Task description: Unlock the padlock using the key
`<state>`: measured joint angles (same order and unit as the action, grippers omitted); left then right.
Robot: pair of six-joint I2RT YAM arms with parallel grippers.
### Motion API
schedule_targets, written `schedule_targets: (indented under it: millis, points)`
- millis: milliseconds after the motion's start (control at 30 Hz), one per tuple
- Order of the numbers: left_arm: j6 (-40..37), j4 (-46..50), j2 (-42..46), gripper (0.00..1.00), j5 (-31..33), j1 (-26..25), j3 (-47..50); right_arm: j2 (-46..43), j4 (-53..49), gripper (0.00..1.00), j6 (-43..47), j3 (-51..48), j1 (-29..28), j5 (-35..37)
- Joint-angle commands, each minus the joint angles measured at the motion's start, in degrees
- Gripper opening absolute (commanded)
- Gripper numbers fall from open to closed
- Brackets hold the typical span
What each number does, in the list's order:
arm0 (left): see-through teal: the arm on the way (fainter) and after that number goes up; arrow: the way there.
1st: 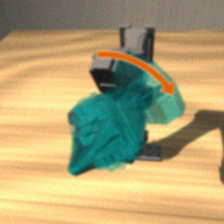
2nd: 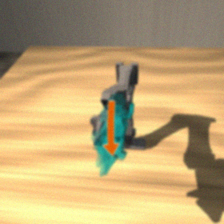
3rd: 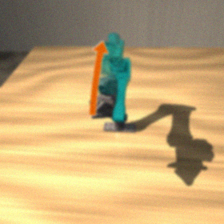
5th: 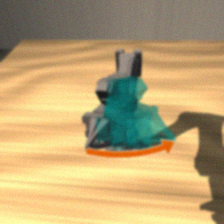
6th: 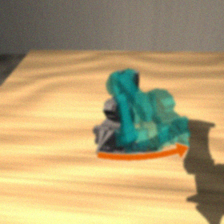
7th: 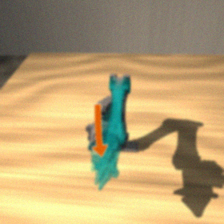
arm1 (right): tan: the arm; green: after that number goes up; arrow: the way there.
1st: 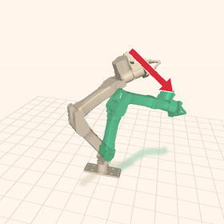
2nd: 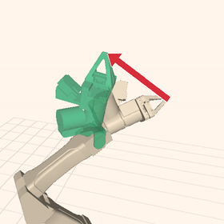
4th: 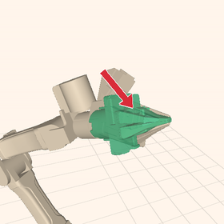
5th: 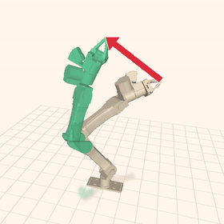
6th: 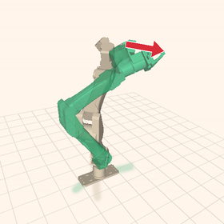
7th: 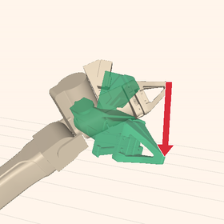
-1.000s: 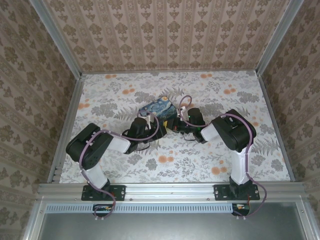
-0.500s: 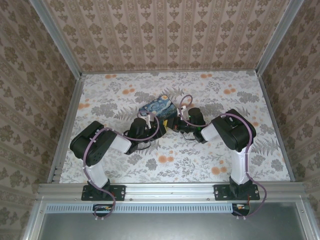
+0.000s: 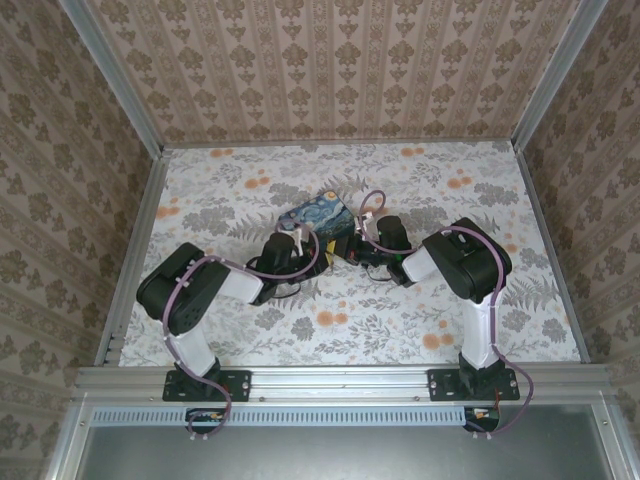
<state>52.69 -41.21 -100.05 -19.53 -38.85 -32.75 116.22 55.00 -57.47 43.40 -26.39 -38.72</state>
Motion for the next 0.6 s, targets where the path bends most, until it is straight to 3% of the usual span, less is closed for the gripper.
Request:
schedule_targets:
  millis: [0, 200, 400, 567]
  points:
    - [-6.2, 10.1, 4.3, 0.0, 3.5, -1.6, -4.6, 0.8, -1.2, 0.0, -0.3, 0.4, -1.0, -4.3]
    - [-20.8, 37.4, 7.0, 0.0, 17.9, -9.3, -16.2, 0.6, -3.1, 0.0, -0.3, 0.6, -1.0, -3.0]
    - [-19.2, 36.7, 7.0, 0.0, 17.8, -9.1, -15.6, 0.6, -4.5, 0.0, 0.8, 0.7, -0.9, -2.6]
    - [-15.1, 32.6, 11.0, 0.46, 14.0, -7.2, -12.2, 0.4, -8.5, 0.0, 4.3, 0.7, -0.5, -2.1]
